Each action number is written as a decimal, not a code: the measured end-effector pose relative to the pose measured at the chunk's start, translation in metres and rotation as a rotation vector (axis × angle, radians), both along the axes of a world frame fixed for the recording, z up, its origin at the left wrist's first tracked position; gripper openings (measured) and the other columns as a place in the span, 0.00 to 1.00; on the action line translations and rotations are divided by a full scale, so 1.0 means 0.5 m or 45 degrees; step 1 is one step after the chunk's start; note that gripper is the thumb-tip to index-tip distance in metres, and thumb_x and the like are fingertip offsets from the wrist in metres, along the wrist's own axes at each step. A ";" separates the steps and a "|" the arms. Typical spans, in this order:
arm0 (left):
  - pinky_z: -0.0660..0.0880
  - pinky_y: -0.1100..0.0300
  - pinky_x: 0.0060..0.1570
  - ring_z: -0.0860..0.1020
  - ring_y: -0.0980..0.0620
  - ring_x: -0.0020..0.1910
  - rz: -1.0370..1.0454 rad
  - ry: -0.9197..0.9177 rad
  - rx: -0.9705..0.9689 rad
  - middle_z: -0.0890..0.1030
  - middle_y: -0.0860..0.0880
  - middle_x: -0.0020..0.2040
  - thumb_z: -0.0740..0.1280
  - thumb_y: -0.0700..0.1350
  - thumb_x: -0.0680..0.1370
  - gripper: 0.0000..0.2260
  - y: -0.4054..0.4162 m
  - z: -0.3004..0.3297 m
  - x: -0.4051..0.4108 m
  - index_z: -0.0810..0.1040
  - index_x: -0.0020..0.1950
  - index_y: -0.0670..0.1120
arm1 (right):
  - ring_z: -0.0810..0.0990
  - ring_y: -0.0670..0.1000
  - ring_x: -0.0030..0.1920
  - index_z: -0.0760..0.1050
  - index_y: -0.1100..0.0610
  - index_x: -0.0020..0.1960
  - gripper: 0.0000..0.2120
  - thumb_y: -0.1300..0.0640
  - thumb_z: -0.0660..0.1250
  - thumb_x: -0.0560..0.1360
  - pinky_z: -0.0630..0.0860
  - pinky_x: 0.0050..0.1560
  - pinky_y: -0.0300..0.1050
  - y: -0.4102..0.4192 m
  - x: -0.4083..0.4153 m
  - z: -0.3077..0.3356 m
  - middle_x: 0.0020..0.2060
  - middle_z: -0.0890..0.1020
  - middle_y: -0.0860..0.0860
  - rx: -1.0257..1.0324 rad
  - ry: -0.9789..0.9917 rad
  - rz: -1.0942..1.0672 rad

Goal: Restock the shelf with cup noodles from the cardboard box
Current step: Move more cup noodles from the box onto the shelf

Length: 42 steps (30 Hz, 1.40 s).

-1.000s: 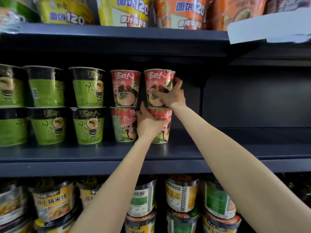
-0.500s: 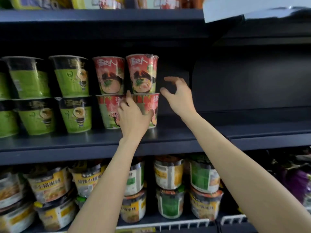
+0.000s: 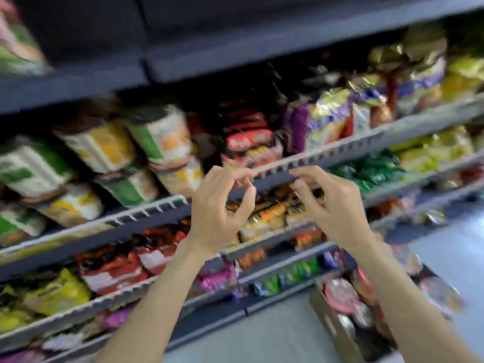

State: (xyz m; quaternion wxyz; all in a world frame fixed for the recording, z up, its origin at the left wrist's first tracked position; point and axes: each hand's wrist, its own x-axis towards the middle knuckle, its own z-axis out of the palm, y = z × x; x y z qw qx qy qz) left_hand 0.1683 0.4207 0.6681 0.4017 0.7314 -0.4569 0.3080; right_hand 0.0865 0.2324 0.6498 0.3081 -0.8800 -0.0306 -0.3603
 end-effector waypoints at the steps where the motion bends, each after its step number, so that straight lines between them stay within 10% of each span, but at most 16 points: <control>1: 0.74 0.56 0.43 0.76 0.49 0.41 -0.035 0.076 0.090 0.79 0.50 0.41 0.64 0.42 0.77 0.08 -0.039 -0.044 -0.022 0.79 0.51 0.41 | 0.81 0.48 0.35 0.78 0.53 0.56 0.13 0.50 0.59 0.78 0.75 0.35 0.47 -0.043 -0.038 -0.051 0.39 0.83 0.46 0.015 0.132 -0.056; 9: 0.69 0.63 0.48 0.74 0.55 0.46 -0.218 0.714 0.902 0.82 0.52 0.44 0.62 0.49 0.73 0.12 -0.290 -0.414 -0.151 0.80 0.52 0.48 | 0.80 0.60 0.50 0.74 0.53 0.63 0.15 0.55 0.62 0.76 0.75 0.47 0.52 -0.296 -0.334 -0.437 0.51 0.82 0.56 0.189 1.310 -0.421; 15: 0.74 0.57 0.49 0.79 0.52 0.47 -0.161 1.158 1.250 0.81 0.54 0.46 0.69 0.45 0.71 0.13 -0.430 -0.676 -0.152 0.79 0.55 0.48 | 0.79 0.58 0.54 0.76 0.55 0.59 0.12 0.56 0.63 0.76 0.76 0.47 0.51 -0.387 -0.419 -0.664 0.54 0.80 0.53 0.450 1.493 -0.612; 31: 0.67 0.52 0.63 0.66 0.46 0.65 -0.283 0.886 1.712 0.71 0.49 0.67 0.69 0.47 0.71 0.26 -0.757 -1.432 -0.045 0.70 0.69 0.49 | 0.68 0.61 0.64 0.65 0.58 0.70 0.22 0.57 0.60 0.77 0.72 0.56 0.55 -0.567 -0.262 -1.479 0.67 0.69 0.58 0.158 1.826 -0.510; 38: 0.66 0.48 0.62 0.68 0.41 0.64 -0.477 0.686 1.715 0.73 0.44 0.63 0.72 0.47 0.68 0.26 -0.770 -1.582 -0.059 0.72 0.66 0.49 | 0.44 0.58 0.77 0.40 0.60 0.77 0.28 0.59 0.43 0.79 0.49 0.74 0.56 -0.623 -0.195 -1.729 0.77 0.46 0.59 -0.225 1.949 -0.381; 42: 0.71 0.47 0.57 0.72 0.40 0.58 -0.618 0.463 1.684 0.75 0.43 0.57 0.73 0.48 0.67 0.27 -0.785 -1.622 -0.060 0.73 0.65 0.47 | 0.43 0.63 0.76 0.39 0.54 0.78 0.33 0.54 0.55 0.80 0.48 0.73 0.60 -0.652 -0.166 -1.790 0.76 0.45 0.64 -0.246 2.045 -0.398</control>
